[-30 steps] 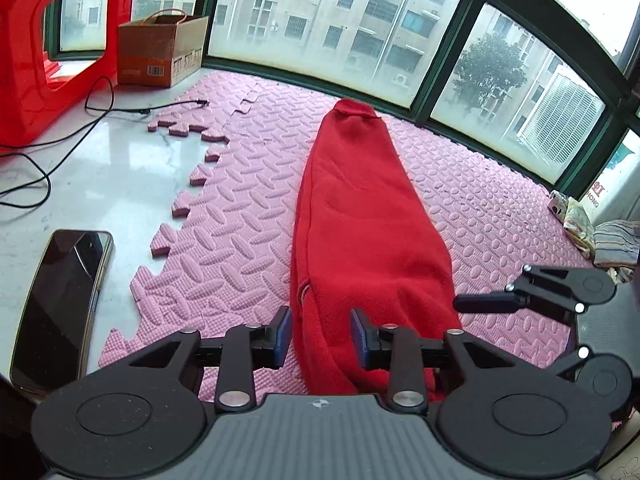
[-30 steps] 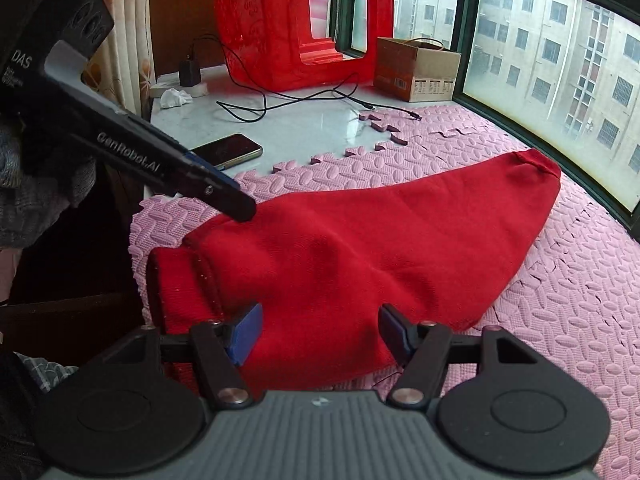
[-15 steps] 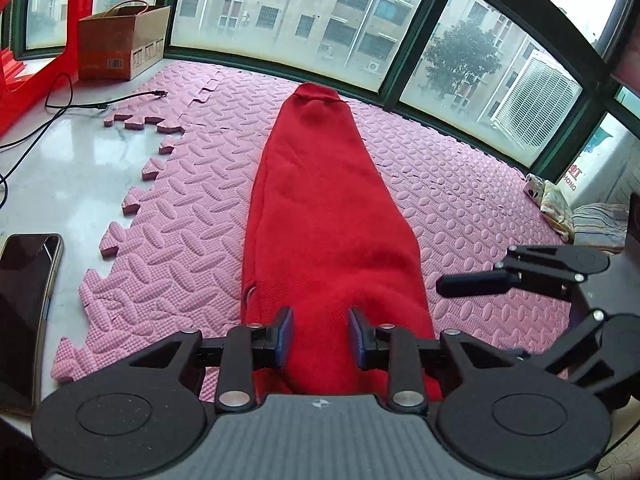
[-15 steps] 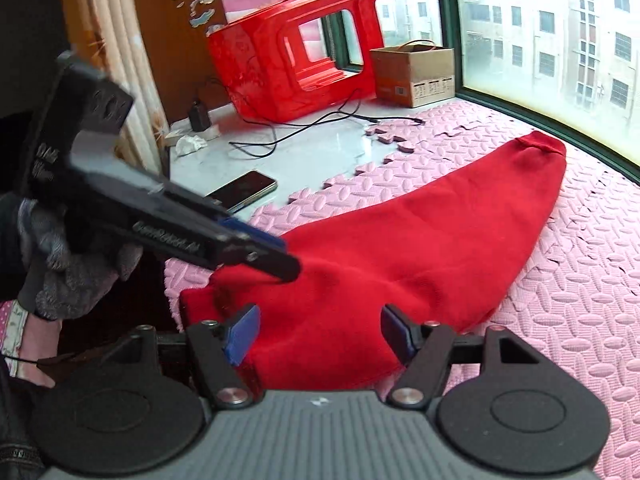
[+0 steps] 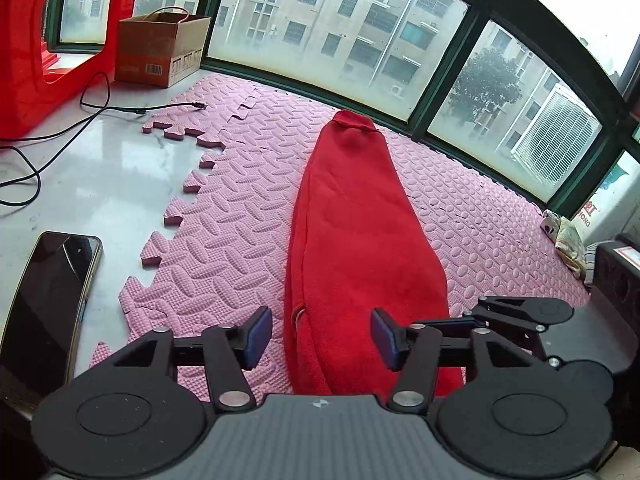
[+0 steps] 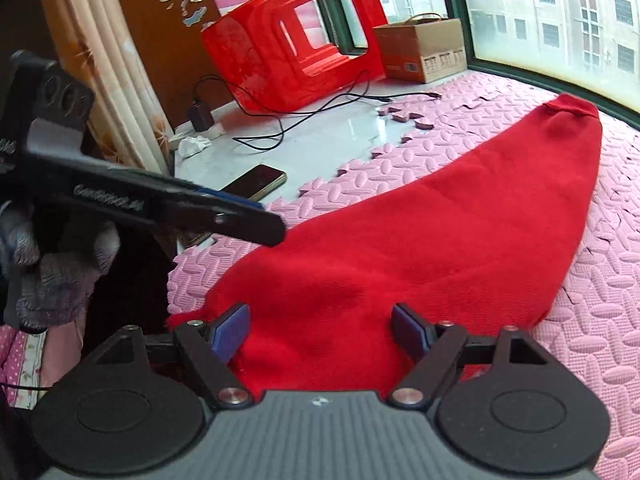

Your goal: Fold clothes

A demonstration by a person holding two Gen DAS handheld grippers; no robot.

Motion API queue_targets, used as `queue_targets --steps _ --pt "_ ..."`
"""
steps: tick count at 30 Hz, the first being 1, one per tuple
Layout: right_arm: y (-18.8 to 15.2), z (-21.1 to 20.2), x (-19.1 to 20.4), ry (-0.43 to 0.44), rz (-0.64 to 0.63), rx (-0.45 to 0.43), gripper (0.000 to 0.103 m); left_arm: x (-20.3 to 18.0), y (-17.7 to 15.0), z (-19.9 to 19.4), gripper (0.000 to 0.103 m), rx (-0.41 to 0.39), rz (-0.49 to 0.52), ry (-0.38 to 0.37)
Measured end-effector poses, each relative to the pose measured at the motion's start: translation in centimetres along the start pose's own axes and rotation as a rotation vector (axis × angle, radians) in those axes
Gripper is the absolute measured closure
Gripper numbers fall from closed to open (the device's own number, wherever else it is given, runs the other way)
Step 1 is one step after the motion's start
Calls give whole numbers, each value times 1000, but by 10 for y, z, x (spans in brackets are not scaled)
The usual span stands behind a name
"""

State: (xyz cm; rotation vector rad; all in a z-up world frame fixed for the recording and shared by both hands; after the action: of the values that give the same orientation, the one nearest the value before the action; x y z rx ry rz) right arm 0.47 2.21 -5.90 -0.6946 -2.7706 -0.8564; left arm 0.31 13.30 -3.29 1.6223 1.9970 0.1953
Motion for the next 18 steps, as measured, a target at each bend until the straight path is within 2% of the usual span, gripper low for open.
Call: queue_targets --steps 2,3,7,9,12,18 --pt "-1 -2 10 18 -10 -6 20 0 4 5 21 0 -4 18" --pt "-2 -3 21 57 -17 -9 18 -1 5 8 18 -1 -1 22" --pt "-11 8 42 74 -73 25 15 -6 13 17 5 -3 5 23" --pt "-13 10 46 35 -99 25 15 -8 17 20 4 -6 10 25" --pt "-8 -5 48 48 -103 -6 14 -6 23 22 0 -12 19 40" --pt "6 -32 17 -40 -41 -77 5 10 32 36 0 -1 2 104"
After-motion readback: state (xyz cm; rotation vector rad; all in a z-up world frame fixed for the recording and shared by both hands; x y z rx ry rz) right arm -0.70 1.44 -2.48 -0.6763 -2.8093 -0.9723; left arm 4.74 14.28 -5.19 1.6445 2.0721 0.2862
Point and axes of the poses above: each gripper's, at about its wrist camera, not at the fingertips, and z roughly the way its jaws point, x to its left, y to its top, the point moved 10 cm from there along z, roughly the way its jaws point, and after that the axes turned 15 degrees about x, right-handed, at the moved point
